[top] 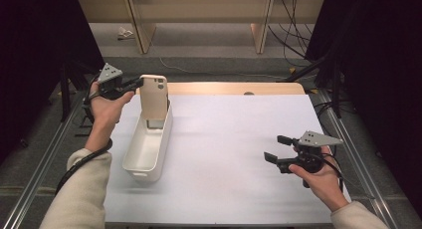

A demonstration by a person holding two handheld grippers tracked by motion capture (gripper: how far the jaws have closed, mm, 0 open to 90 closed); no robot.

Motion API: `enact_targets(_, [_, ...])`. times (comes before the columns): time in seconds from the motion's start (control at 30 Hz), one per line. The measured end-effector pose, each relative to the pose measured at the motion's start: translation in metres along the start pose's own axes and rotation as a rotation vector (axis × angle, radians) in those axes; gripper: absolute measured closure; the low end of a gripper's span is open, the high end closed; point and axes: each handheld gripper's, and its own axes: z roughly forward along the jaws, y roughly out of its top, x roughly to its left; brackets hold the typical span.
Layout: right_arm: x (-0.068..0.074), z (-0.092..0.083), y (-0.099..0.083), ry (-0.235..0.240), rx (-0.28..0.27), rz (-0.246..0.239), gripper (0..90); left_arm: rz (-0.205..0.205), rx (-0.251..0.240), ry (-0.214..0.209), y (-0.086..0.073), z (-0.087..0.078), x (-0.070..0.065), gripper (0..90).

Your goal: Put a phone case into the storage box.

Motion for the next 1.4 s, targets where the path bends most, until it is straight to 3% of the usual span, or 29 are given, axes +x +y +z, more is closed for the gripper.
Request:
enact_targets(0.23, [0.0, 0.0, 0.0, 0.001, 0.002, 0.002, 17.7, -0.008, 0.036, -0.013, -0.008, 0.005, 0.002, 82.9])
enact_targets(0.83, [0.0, 0.001, -0.001, 0.002, 0.003, 0.003, 17.7, -0.037, 0.062, -0.039, -0.041, 0.011, 0.009, 82.8])
enact_targets(1.4, [-0.001, 0.0, -0.001, 0.0, 0.006, 0.0, 17.7, -0.021, 0.081, -0.022, -0.049, 0.015, 0.012, 81.4])
